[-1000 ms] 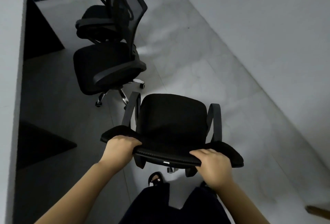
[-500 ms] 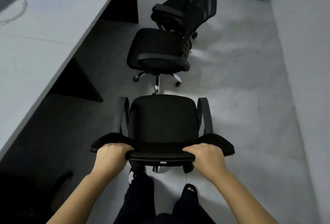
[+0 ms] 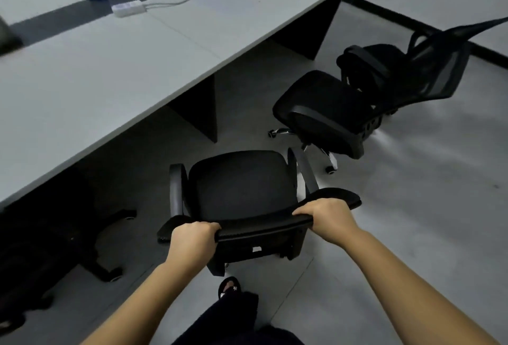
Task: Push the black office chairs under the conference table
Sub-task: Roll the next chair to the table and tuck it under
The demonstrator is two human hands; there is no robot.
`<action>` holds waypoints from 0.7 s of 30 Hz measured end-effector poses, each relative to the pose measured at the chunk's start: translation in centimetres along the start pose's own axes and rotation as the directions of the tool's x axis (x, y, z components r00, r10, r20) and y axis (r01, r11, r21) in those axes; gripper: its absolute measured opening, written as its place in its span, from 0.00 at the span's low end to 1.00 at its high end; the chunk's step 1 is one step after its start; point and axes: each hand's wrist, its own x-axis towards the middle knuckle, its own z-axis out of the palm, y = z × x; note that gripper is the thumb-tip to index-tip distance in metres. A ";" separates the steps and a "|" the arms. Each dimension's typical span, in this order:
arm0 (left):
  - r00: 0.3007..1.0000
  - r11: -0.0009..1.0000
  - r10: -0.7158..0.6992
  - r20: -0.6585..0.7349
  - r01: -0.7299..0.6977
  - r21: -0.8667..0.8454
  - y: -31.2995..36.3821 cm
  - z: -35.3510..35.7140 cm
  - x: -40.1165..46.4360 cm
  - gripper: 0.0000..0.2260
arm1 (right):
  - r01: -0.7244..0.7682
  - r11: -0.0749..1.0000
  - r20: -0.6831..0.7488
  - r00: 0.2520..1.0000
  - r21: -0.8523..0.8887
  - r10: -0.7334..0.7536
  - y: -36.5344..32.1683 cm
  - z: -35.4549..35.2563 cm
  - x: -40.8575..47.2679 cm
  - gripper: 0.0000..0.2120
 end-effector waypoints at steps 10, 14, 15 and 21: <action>0.979 0.979 -0.200 -0.050 0.197 -0.054 -0.8 -0.3 2.4 0.13 | 0.312 0.950 0.039 0.949 0.002 -0.312 1.8 -2.0 11.9 0.11; 0.946 0.951 -0.309 -0.102 0.306 -0.041 -1.7 -0.9 3.8 0.10 | 0.459 0.888 0.007 0.888 -0.011 -0.459 1.8 -2.3 16.7 0.10; 0.940 0.948 -0.318 -0.127 0.316 -0.037 -2.0 -1.0 4.2 0.09 | 0.495 0.869 -0.006 0.869 -0.028 -0.495 1.6 -2.4 17.9 0.10; 0.900 0.915 -0.401 -0.173 0.402 -0.030 -4.8 -2.3 5.7 0.06 | 0.624 0.781 0.015 0.781 0.013 -0.624 -0.8 -3.1 23.8 0.08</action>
